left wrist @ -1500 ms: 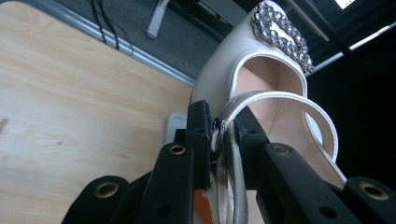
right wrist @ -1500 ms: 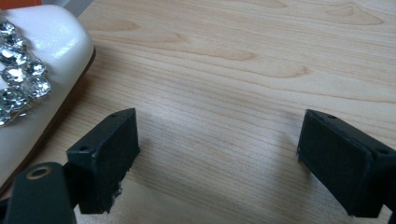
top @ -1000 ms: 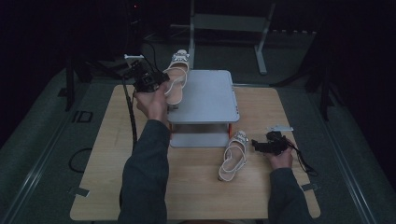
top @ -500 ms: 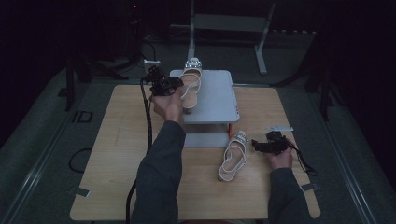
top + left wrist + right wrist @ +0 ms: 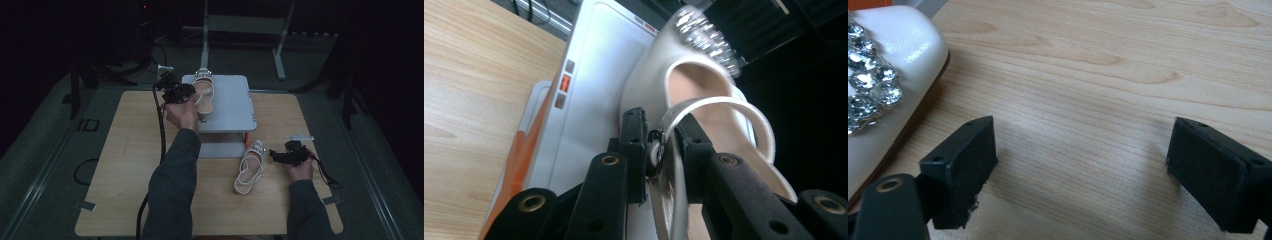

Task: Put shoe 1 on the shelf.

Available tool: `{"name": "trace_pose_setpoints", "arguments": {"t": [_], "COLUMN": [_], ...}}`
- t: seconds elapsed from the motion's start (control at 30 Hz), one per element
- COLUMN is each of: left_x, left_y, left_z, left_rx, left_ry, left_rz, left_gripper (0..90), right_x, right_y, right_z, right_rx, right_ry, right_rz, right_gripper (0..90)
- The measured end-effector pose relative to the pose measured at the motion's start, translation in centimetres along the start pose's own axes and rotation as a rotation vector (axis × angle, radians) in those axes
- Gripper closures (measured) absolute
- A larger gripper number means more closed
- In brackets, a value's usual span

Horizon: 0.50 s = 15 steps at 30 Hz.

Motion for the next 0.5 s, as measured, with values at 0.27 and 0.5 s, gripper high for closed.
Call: {"name": "trace_pose_setpoints", "arguments": {"t": [0.27, 0.5], "left_x": [0.04, -0.06], "left_y": [0.00, 0.13], "left_z": [-0.10, -0.03], "left_rx": [0.001, 0.025], "left_ry": [0.000, -0.012], "left_rz": [-0.032, -0.064], "left_gripper": [77.6, 78.9], "right_x": [0.00, 0.00], "right_y": [0.00, 0.00], "right_z": [0.00, 0.00], "right_rx": [0.000, 0.000], "right_ry": [-0.001, -0.001], "right_rz": [-0.001, -0.001], "right_gripper": [12.6, 12.6]}}
Point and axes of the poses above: each handheld gripper's, and its own axes: z roughly backward along the jaws, x roughly out of its underside, y roughly to its right, the point moved 1 cm from there along -z, roughly forward along the jaws, and after that the axes turned 7 degrees about y, right-handed, at the moved point
